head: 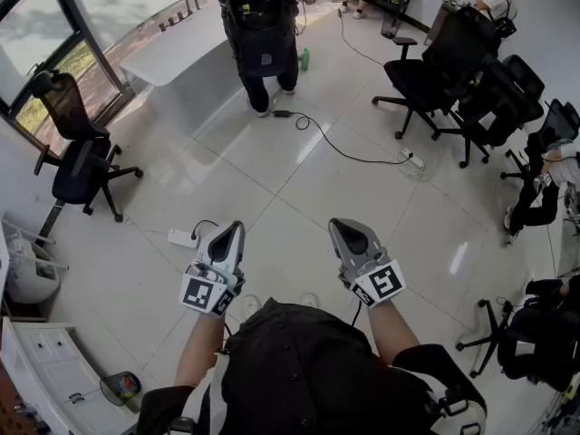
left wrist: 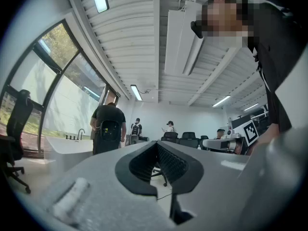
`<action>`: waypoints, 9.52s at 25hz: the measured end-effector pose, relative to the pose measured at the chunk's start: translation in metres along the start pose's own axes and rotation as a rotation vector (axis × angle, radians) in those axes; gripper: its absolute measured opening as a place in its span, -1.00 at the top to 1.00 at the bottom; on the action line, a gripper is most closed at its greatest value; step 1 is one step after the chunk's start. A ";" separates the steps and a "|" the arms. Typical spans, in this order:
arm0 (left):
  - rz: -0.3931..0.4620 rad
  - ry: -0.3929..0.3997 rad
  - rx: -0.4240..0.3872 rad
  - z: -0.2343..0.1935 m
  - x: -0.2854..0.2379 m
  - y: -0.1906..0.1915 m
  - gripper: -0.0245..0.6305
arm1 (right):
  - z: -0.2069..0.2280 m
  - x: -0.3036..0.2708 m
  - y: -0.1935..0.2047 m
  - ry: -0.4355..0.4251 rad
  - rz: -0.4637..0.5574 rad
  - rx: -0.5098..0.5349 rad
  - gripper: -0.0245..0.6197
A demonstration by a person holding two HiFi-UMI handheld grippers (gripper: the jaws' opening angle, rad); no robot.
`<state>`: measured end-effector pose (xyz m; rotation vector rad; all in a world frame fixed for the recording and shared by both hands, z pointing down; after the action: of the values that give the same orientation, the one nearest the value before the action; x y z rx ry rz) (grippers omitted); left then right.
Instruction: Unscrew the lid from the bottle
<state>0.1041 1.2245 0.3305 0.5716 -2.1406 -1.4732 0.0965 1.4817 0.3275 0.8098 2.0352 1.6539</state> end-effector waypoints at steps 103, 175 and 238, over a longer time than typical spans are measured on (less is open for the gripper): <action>0.368 -1.286 -0.201 -0.548 0.758 -0.258 0.92 | -0.858 -0.734 -0.137 -1.344 0.290 -0.155 0.91; 0.270 -1.343 -0.105 -1.133 1.145 -0.422 0.92 | -1.407 -1.247 -0.164 -1.470 0.259 -0.085 0.91; -0.016 -0.984 0.022 -1.364 1.172 -0.326 -0.23 | -1.580 -1.278 -0.107 -1.533 0.213 -0.017 -0.45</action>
<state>0.0036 -0.5777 0.6180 -0.2174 -2.8370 -1.9939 0.0480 -0.5451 0.5074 1.5927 0.8172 0.5744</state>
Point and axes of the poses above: the fingertips, and each gripper's own axes: x backward along the fingers, z to its right, y out of its underside, the point moved 5 cm from there along x, backward along the fingers, and after that the axes turned 11 degrees about x, right-handed, at the moved point
